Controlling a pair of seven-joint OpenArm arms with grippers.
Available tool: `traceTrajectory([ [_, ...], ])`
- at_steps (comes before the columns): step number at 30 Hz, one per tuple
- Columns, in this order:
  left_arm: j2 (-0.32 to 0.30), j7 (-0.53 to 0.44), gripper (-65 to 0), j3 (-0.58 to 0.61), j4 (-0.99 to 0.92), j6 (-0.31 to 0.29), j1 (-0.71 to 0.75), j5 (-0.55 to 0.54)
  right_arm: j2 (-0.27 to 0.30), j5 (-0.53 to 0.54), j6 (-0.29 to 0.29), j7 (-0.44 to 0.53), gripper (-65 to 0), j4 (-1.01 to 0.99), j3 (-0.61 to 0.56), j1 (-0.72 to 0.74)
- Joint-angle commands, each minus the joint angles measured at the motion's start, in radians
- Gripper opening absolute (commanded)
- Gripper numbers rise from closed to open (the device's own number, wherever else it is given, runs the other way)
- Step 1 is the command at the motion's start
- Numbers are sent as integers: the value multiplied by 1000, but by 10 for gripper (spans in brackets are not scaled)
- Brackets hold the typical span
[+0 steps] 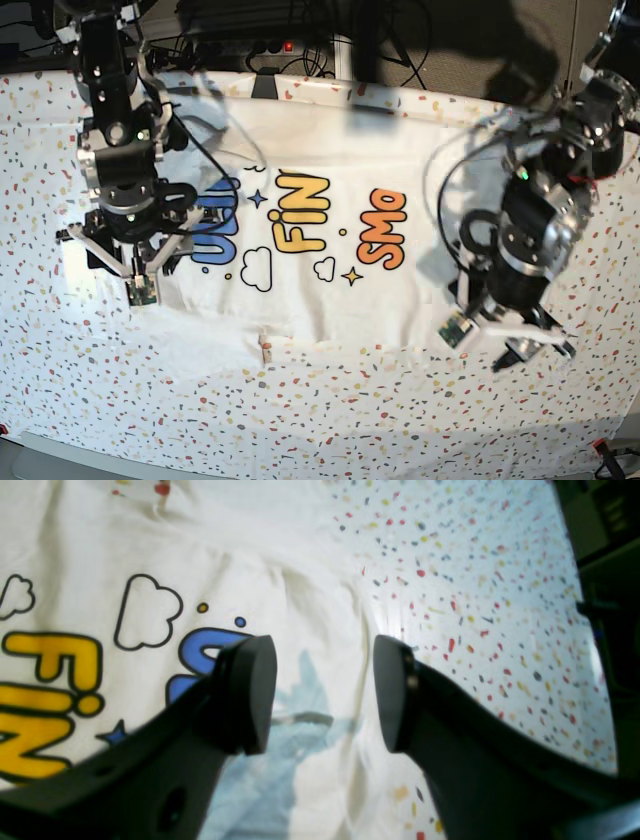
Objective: Fold the T-shirt properly
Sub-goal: 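Move the right gripper to the shirt side and left gripper to the hem corner, then grasp the shirt side with the right gripper and hem corner with the left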
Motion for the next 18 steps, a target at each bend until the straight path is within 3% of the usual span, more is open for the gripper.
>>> traceTrajectory([
  [1, -11, -28, -354, -42, -40, 13, -40, -32, 8, -7, 1, 16, -293, -3, 16, 26],
  [4, -11, -110, -354, -132, -250, -58, -118, -201, 9, 34, 4, 23, -211, -51, 58, 61],
  [7, -10, -169, -354, -193, -497, -215, -221, -363, 8, 88, 5, 25, -179, -89, 103, 91],
  [11, -8, -232, -353, -212, -829, -426, -381, -549, 9, 148, 55, 13, -179, -97, 148, 117],
  [13, 5, -227, -353, -211, -1004, -557, -467, -626, 8, 174, 76, 10, -179, -97, 159, 122],
  [15, 25, -214, -353, -211, -1187, -641, -547, -674, 8, 181, 81, 10, -179, -97, 158, 122],
  [18, 61, -280, -353, -211, -1453, -646, -640, -675, 8, 195, 84, -1, -179, -96, 158, 122],
])
